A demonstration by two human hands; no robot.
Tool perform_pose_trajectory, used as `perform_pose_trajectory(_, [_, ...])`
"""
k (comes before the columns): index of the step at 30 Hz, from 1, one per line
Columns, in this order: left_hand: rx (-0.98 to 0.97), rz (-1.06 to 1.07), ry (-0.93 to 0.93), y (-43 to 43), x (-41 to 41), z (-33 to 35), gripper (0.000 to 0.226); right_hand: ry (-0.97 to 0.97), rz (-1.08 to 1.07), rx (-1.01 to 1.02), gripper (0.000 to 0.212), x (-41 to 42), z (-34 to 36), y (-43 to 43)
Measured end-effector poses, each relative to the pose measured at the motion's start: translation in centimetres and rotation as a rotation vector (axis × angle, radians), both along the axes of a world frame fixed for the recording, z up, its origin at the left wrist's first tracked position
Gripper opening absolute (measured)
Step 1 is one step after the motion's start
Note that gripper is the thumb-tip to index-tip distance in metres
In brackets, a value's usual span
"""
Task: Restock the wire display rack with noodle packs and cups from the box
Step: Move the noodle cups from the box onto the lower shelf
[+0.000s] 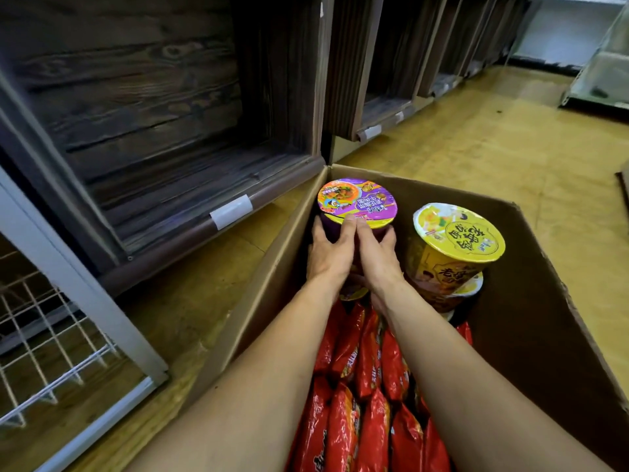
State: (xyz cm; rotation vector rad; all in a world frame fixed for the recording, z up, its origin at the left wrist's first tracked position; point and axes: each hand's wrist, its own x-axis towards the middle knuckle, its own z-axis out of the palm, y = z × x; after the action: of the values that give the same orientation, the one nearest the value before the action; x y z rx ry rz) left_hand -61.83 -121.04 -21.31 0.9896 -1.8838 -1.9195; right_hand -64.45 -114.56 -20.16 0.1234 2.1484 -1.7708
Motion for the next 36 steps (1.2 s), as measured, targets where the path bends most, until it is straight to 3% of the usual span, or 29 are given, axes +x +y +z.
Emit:
perform_pose_trajectory(4, [0.032, -0.007, 0.010, 0.3, 0.1, 0.2, 0.080, -0.003, 0.033, -0.049, 0.111, 0.0, -0.1, 0.5])
perform_pose_trajectory(8, [0.011, 0.003, 0.018, 1.3, 0.7, 0.7, 0.078, -0.018, 0.032, -0.044, 0.104, 0.2, 0.1, 1.2])
perform_pose_trajectory(13, [-0.026, 0.017, 0.022, 3.2, 1.6, 2.2, 0.094, 0.032, 0.061, 0.046, 0.086, 0.5, 1.0, 2.7])
perform_pose_trajectory(20, [-0.040, 0.140, 0.117, 4.4, 3.0, 4.9, 0.069, 0.147, 0.091, 0.017, 0.083, 1.9, 4.0, 3.2])
perform_pose_trajectory(30, [-0.065, 0.297, 0.297, 3.2, 7.7, 10.1, 0.075, 0.294, 0.227, -0.105, 0.074, 6.2, 9.6, 1.5])
perform_pose_trajectory(36, [-0.148, 0.345, 0.308, 1.5, 12.1, 11.9, 0.068, 0.316, 0.330, -0.187, 0.075, 9.9, 11.3, -0.3])
